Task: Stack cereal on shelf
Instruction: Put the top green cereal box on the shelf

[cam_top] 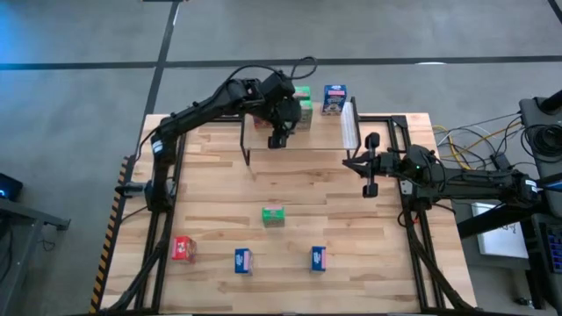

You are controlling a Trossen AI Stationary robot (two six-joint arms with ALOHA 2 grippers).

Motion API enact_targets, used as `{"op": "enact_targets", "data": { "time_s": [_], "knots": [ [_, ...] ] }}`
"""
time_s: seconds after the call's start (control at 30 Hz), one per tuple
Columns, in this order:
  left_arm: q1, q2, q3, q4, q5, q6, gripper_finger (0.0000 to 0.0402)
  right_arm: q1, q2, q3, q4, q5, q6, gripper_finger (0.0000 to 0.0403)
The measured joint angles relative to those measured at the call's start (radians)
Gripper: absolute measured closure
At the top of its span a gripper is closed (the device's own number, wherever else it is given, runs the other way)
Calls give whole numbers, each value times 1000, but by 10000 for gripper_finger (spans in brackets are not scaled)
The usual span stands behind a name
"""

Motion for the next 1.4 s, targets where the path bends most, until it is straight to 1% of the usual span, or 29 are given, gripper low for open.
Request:
{"op": "enact_targets", "data": {
  "time_s": [0.17, 0.3, 0.47, 0.57, 0.73, 0.87, 1.0, 1.17, 1.4],
  "knots": [
    [-27, -99, -77, 25, -5, -54, 167, 0, 8, 24, -35, 29, 20, 390],
    [-54, -196, -212, 96, -9, -104, 167, 0, 29, 39, -50, 56, 37, 390],
    [-106, -349, -468, 269, -18, -150, 167, 0, 76, 79, -93, 128, 78, 390],
    [-139, -445, -629, 373, -61, -171, 167, 0, 122, 120, -150, 184, 109, 390],
    [-175, -616, -879, 558, -69, -217, 167, 0, 216, 188, -239, 262, 173, 390],
    [-189, -741, -1064, 710, -69, -255, 167, -14, 301, 253, -297, 272, 220, 391],
    [-191, -852, -1223, 860, -81, -303, 167, -39, 393, 314, -319, 275, 241, 394],
    [-191, -949, -1370, 987, -82, -324, 167, -92, 502, 396, -339, 276, 247, 394],
    [-191, -1032, -1475, 1052, -84, -344, 167, -173, 646, 498, -344, 278, 244, 394]
  ]
}}
